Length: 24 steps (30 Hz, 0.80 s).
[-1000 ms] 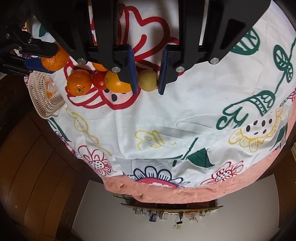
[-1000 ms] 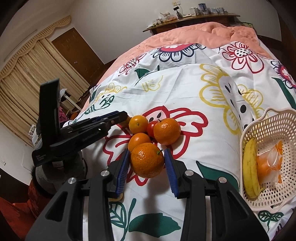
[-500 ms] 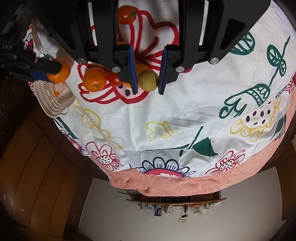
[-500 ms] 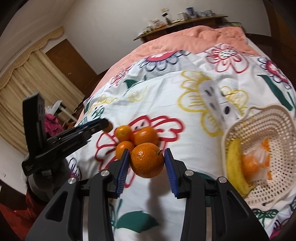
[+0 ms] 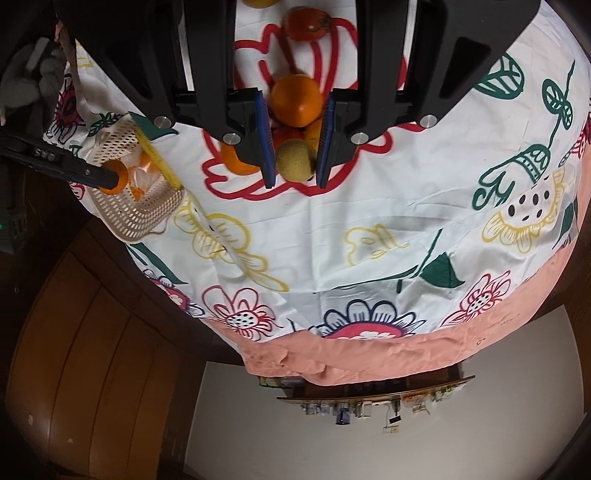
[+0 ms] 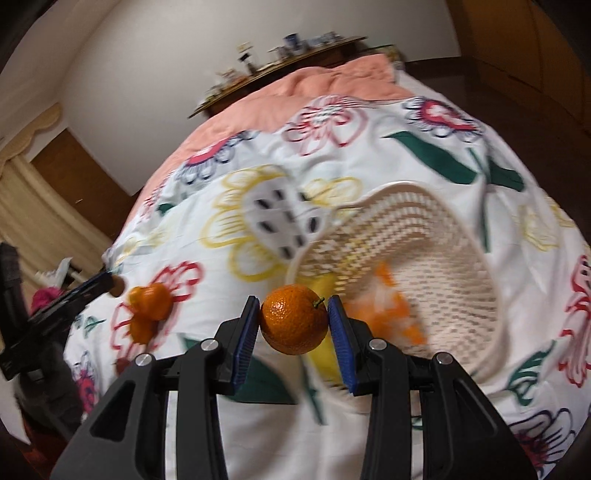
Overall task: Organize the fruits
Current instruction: 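Carry the orange and lemon into the white basket and open both grippers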
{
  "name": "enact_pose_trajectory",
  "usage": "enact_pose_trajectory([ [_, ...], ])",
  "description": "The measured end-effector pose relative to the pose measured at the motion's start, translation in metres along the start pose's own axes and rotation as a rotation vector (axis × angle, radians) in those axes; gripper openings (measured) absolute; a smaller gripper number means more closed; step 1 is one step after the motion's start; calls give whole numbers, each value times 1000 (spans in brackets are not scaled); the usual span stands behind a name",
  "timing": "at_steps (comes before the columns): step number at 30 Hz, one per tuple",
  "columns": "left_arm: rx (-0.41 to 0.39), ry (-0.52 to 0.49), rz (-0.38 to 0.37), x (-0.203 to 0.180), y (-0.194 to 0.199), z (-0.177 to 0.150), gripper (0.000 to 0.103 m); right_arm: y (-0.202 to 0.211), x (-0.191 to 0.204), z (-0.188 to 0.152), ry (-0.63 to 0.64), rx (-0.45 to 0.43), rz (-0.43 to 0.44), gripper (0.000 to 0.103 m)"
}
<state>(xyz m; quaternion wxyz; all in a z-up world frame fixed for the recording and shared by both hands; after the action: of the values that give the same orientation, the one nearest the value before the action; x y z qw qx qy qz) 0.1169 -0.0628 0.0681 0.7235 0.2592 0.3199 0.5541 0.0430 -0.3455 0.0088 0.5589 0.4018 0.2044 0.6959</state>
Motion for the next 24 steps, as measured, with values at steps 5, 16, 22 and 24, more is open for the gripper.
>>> enact_pose_trajectory([
  [5, 6, -35, -8, -17, -3, 1, 23, -6, -26, -7, -42, 6, -61, 39],
  [16, 50, -124, -74, -65, -14, 3, 23, 2, -50, -12, -84, -42, -121, 41],
  [22, 84, -173, -130, -100, -25, 7, 23, 5, -55, -15, -97, -61, -119, 41],
  [24, 102, -191, -152, -113, -32, 7, 23, 7, -56, -15, -92, -71, -128, 41],
])
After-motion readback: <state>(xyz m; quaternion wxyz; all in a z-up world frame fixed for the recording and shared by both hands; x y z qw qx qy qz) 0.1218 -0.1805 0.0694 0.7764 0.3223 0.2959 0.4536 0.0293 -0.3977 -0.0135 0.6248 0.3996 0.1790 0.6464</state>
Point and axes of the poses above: each gripper's, at about its wrist camera, not at the fingertips, and y roughly against the way its jaws point, x to its left, z to its top, the point moved 1 cm from there along -y, roughly the way its jaws point, and after that the axes turned 7 degrees about y, right-handed, at the moved point
